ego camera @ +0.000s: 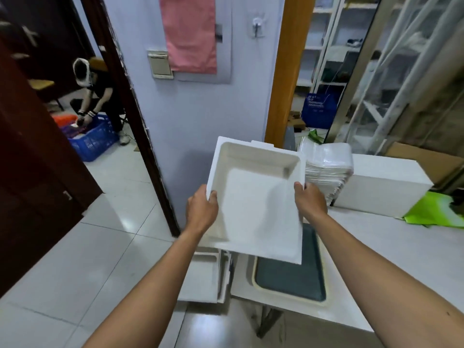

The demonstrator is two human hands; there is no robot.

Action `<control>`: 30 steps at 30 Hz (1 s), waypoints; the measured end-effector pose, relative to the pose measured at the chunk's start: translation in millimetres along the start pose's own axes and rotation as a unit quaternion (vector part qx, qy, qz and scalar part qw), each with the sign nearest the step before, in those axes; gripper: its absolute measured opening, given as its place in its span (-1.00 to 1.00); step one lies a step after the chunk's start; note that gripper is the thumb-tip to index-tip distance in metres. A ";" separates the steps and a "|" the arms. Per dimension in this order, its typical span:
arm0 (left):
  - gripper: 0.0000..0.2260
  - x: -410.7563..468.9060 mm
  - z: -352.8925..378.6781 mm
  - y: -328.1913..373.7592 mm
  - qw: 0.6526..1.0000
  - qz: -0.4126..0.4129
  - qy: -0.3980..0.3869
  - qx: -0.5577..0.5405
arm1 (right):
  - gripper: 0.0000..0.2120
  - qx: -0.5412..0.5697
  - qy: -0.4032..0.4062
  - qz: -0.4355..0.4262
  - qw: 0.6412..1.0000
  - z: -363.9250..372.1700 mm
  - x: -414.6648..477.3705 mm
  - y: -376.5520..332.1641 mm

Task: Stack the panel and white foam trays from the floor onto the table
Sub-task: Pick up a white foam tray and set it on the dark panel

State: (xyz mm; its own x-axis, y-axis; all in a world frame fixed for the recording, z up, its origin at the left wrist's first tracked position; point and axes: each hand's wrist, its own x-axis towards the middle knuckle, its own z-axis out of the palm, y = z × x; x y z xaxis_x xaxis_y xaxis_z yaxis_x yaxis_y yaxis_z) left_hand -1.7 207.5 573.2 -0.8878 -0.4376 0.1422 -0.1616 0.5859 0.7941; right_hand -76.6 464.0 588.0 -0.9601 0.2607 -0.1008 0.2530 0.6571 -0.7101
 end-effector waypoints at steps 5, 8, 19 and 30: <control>-0.79 -22.7 28.6 22.9 0.997 -0.051 -0.002 -0.065 | -0.66 0.026 -0.041 0.002 0.999 -41.2 -18.4 22.0; -0.77 -34.8 45.4 35.8 0.997 -0.051 -0.005 -0.066 | -0.61 0.053 -0.049 0.026 0.997 -57.6 -23.0 48.6; -0.73 -39.2 73.7 58.0 0.997 0.003 -0.059 -0.055 | -0.72 0.072 -0.012 0.068 0.995 -72.8 -44.7 103.4; -0.84 -12.8 72.2 72.6 0.989 0.029 -0.147 -0.014 | -0.66 -0.037 0.037 0.012 0.999 -87.8 -34.3 105.2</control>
State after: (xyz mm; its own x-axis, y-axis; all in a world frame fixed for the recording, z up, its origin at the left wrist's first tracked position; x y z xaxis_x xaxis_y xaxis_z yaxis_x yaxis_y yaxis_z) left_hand -33.2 304.8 586.4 -0.9828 -0.1844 0.0135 -0.0984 0.5833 0.8063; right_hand -6.6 586.3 577.9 -0.9427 0.3277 -0.0632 0.2871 0.6996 -0.6543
